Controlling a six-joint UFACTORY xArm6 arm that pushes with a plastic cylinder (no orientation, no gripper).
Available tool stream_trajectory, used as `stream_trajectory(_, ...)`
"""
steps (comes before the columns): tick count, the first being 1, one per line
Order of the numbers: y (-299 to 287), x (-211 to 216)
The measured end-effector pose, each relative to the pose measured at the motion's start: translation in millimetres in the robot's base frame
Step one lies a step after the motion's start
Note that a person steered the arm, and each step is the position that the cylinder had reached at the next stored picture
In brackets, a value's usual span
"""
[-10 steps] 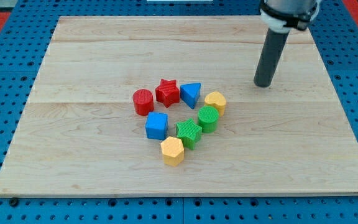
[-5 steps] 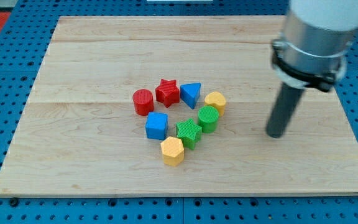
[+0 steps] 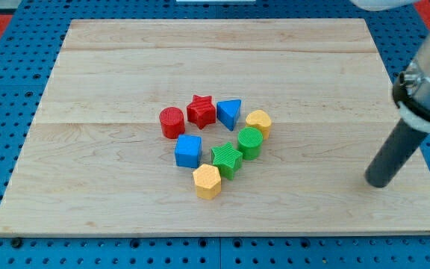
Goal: Push the blue triangle to the top left to the board
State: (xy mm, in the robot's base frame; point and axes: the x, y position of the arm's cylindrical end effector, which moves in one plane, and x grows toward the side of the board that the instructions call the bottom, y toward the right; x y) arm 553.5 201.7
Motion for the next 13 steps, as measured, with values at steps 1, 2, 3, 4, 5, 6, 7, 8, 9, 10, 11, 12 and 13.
stream_trajectory(1,-35,1)
stream_trajectory(2,-37,1)
stream_trajectory(3,-37,-4)
stream_trajectory(4,-37,-4)
stream_trajectory(5,-37,-4)
stream_trajectory(6,-37,-5)
stream_trajectory(7,-37,-5)
stream_trajectory(8,-73,-31)
stream_trajectory(9,-100,-55)
stream_trajectory(10,-118,-59)
stream_trajectory(11,-121,-60)
stream_trajectory(12,-114,-60)
stream_trajectory(13,-113,-60)
